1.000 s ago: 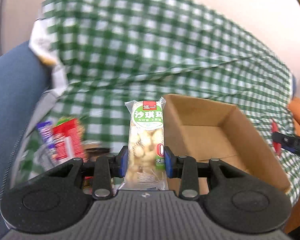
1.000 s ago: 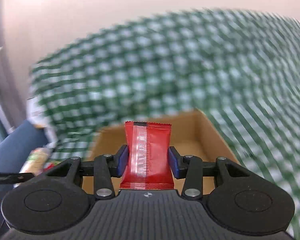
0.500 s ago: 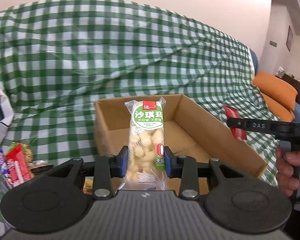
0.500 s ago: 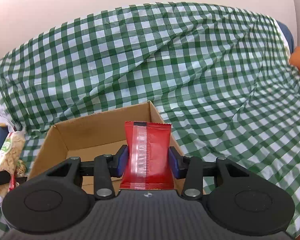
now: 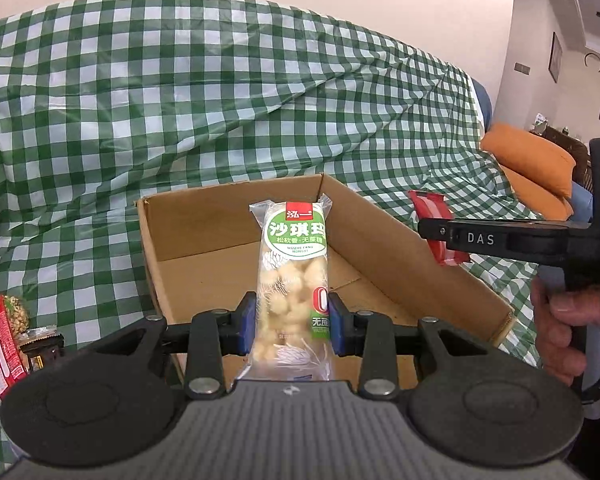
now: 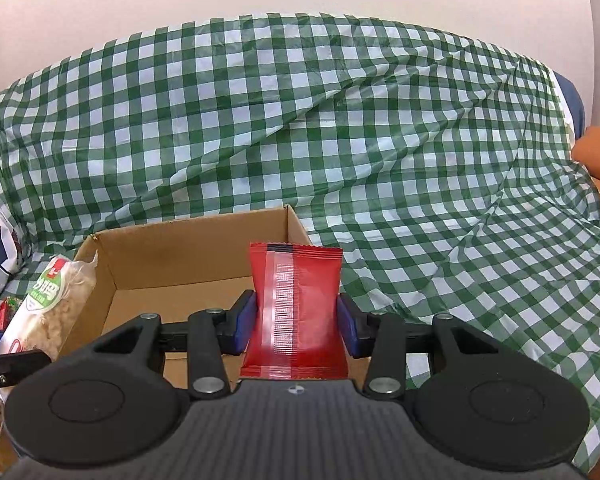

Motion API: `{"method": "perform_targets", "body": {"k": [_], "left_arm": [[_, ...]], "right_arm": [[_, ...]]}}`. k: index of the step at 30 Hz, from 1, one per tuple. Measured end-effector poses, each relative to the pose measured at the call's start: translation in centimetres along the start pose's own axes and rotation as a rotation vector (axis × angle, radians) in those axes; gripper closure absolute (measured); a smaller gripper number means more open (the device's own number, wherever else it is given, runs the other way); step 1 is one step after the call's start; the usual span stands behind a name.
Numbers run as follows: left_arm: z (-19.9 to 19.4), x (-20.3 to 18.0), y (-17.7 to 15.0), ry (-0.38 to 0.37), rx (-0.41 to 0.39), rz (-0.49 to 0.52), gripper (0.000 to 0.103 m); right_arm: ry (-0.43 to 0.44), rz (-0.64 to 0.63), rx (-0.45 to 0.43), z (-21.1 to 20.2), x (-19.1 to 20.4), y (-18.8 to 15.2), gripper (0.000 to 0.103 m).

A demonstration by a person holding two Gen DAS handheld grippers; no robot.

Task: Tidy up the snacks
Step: 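Carry both snacks over the box and open both tools to drop them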

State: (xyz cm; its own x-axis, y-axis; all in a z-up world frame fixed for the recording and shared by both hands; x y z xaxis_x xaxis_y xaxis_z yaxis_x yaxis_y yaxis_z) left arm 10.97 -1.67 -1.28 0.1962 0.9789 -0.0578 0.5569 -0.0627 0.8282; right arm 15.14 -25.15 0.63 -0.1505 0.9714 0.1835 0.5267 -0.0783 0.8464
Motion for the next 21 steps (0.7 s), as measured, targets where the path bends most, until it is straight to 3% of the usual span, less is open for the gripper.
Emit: {"method": "perform_targets", "body": {"k": [21], "left_arm": [[0.1,-1.1,-0.1,-0.021,-0.005,0.006,0.063]], "right_arm": [[0.001,-0.003,-0.008,0.2,0.0,0.3,0.056]]}}
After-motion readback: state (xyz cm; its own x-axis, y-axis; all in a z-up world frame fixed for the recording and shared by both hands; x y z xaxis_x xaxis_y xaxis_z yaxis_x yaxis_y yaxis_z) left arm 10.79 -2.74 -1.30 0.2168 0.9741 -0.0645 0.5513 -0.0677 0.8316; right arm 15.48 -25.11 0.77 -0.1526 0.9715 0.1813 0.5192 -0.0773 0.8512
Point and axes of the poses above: each gripper's, at about its wrist camera, not at the fingertips, and z roughly the way its jaws point, x to its left, y to its top, the point moved 1 cm from there along z, roughly the way its jaws point, and after that the axes turned 7 degrees about y, right-handed, at the moved point
